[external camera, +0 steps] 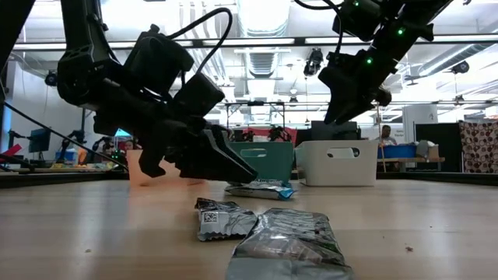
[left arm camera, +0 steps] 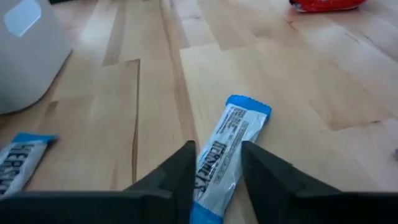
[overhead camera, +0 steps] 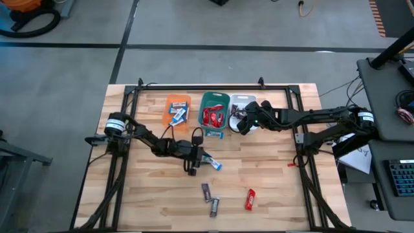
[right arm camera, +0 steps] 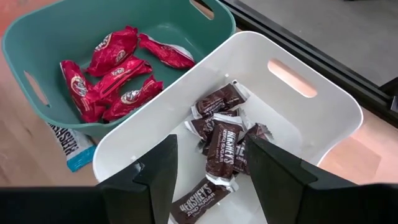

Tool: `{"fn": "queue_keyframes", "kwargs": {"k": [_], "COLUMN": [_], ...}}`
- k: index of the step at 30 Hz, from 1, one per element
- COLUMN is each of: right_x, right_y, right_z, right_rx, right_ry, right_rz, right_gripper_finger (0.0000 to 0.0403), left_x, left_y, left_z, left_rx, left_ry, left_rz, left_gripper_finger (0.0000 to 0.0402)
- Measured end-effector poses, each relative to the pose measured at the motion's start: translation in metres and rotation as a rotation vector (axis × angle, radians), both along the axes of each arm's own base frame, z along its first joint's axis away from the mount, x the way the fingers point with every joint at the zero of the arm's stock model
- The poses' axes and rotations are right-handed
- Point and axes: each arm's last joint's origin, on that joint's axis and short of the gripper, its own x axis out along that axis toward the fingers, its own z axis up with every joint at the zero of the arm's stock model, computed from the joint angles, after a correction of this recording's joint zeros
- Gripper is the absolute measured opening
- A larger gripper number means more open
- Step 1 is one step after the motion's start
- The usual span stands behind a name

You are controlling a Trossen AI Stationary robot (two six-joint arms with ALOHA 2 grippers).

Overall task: Organize candy in baskets
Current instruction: Put the white chocolate into the orange bin

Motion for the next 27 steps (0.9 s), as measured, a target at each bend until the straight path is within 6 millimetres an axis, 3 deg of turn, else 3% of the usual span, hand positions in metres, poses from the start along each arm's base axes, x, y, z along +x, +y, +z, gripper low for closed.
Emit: {"fn": "queue_keyframes", "kwargs": {"k": [7, 12, 20, 27], "right_x": [0.000, 0.000, 0.000, 0.000], "right_y": [0.000, 0.000, 0.000, 0.000], "right_z": [0.000, 0.000, 0.000, 0.000], "right_rx": [0.000, 0.002, 0.001, 0.001], "right_ry": [-0.001, -0.003, -0.003, -0.003], "right_rz": [0.000, -0.002, -0.002, -0.002], "right_gripper_finger": [0.0180, 0.0180, 0.0180, 0.0180], "left_x": [0.005, 0.009, 0.011, 0.010], "left_y": [0.001, 0.008, 0.008, 0.008], "left_z": [0.003, -0.002, -0.013, -0.019], "left_rx": [0.071, 0.057, 0.063, 0.063], "left_ry": [-0.023, 0.013, 0.032, 0.046], "left_rz": [-0.031, -0.064, -0.091, -0.103], "left_gripper_finger": [0.0202, 0.0229, 0.0202, 0.0131]}}
